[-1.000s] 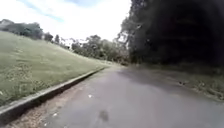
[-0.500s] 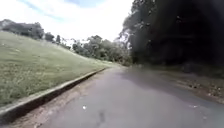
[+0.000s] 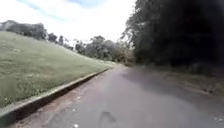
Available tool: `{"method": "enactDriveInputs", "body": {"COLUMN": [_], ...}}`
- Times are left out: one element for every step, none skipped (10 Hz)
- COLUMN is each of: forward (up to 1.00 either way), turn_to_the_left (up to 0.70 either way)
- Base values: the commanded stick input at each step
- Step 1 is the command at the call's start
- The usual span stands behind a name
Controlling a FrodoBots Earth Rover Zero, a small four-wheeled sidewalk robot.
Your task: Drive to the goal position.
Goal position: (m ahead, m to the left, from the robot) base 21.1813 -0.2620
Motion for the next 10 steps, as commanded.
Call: {"method": "enactDriveInputs", "body": {"forward": [1.00, 1.00, 1.00, 1.00, 1.00, 1.00, 1.00, 1.00, 1.00, 1.00], "turn_to_the_left": [-0.07, -0.07, -0.16, -0.32, -0.29, -0.09, -0.11, -0.25, -0.39, -0.29]}}
